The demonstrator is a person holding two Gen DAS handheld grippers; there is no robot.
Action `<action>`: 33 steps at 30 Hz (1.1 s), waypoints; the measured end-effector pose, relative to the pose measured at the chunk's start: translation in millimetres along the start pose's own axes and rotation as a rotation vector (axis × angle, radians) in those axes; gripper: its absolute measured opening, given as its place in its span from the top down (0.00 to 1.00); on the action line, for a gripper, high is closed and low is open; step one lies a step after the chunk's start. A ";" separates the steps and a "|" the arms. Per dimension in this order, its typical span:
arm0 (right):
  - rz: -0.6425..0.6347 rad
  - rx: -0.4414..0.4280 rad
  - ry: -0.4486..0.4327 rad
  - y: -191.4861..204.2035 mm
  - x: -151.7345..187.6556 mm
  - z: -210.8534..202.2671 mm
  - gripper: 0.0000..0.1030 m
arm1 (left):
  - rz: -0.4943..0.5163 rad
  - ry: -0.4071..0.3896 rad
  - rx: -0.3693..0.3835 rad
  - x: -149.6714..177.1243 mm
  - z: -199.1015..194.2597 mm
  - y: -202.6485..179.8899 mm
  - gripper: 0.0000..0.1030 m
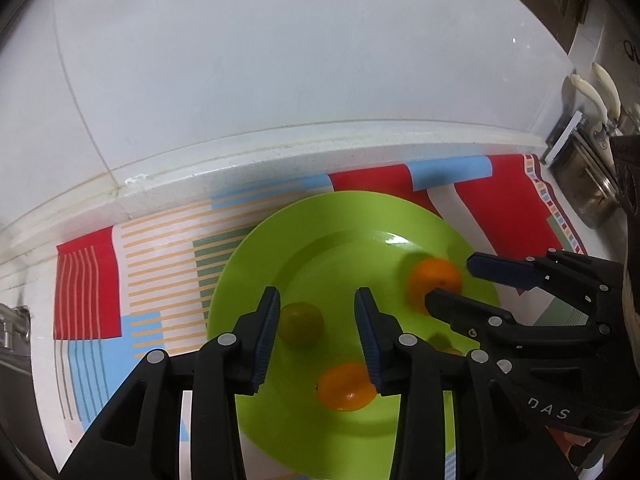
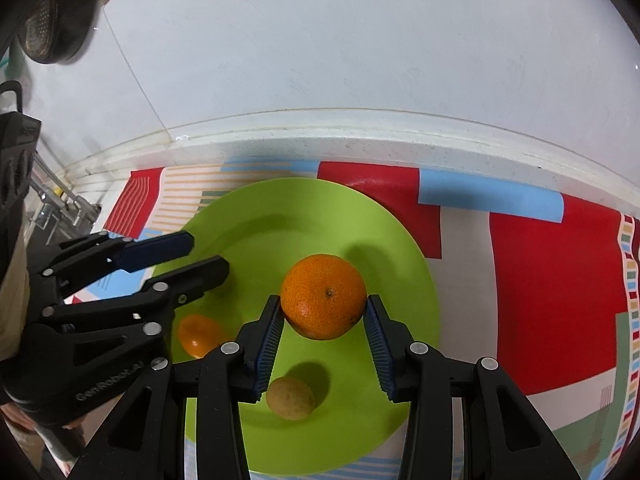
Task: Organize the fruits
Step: 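Carry the lime and large orange onto the green plate and open both tools, then lift both open tools away from the plate toward the remaining fruits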
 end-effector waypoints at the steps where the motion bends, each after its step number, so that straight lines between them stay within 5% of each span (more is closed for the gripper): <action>1: 0.002 0.001 -0.005 -0.5 -0.4 -1.3 0.50 | 0.001 -0.002 -0.004 0.0 -3.0 0.3 0.63; 15: -0.034 0.010 -0.154 15.8 1.6 -77.5 0.49 | 0.028 -0.132 -0.013 10.8 -88.2 -8.6 0.52; 33: -0.152 0.083 -0.372 58.4 56.1 -195.8 0.49 | 0.103 -0.312 0.031 62.5 -209.4 -37.6 0.38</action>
Point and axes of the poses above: each gripper's, at about its wrist camera, not at the fingertips, and z roughly the way its jaws point, y to its left, x to its underside, the point moved 4 cm from there along z, roughly the way its jaws point, and after that the axes turned 8 degrees about -y, right-handed, at the moved point
